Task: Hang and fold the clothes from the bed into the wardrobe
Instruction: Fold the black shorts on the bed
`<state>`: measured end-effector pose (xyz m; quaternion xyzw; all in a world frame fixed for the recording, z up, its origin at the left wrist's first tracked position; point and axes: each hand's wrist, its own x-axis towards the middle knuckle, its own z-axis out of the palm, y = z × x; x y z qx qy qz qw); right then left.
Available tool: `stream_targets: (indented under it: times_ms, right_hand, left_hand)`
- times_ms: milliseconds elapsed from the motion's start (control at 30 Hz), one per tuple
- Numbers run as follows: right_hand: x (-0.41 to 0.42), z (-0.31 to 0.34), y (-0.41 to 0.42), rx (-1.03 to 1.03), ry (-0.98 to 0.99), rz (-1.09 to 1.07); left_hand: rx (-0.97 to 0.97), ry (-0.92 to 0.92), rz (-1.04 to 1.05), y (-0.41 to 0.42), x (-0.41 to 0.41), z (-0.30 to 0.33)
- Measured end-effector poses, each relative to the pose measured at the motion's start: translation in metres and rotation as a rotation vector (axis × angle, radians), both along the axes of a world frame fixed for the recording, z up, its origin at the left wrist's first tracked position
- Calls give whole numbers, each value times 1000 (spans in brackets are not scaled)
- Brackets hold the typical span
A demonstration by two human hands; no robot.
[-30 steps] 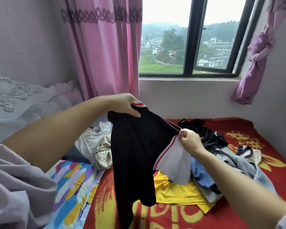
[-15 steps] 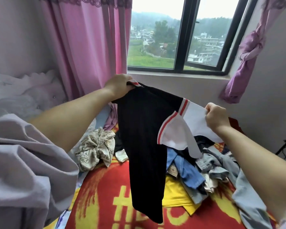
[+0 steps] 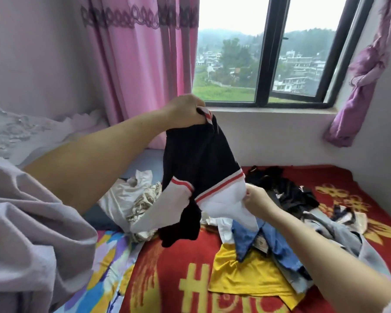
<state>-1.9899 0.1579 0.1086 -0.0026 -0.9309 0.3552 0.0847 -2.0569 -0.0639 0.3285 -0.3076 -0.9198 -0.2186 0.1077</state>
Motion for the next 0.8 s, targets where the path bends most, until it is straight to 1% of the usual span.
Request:
stream_targets:
  times_ms: [67,133,200,233,300,333,433,467,567,667,733,800]
  right_hand:
    - [12,-11,-33,-93,-63,79]
    - [26,-9,-66,-224,-151,203]
    - [38,0,-96,-404,-270,366]
    - [42,6,-108,-516,-323,407]
    - [46,18,-130,-685,-372,378]
    - [44,22,-141,-711,-343,333]
    - [34,27,-171,-678,-236,177]
    - [31,25,-178,-644,-224,111]
    - [31,17,-173,-507,-107,-17]
    - [33,7,-129,-352,-38,-142]
    - [27,2,-86,-185,-31,-208]
    - [16,6,-41,1,-9,-277]
  left_hand:
    - [-44,-1,61,-2,1,-2]
    - [-42,-2,126,-3,1,-7]
    - [-9,-22,177,-4,2,-12]
    - [6,-41,198,-5,3,-14]
    - [27,-84,224,-6,6,-17]
    - [37,-98,228,-7,7,-18]
    - [42,-112,224,-7,13,-20]
    - [39,-114,222,-7,14,-21]
    - [2,-101,213,-12,19,-18]
    - [4,-127,187,-31,15,-16]
    - [-10,-147,142,-45,9,-19]
    - [-133,-87,188,-48,2,-28]
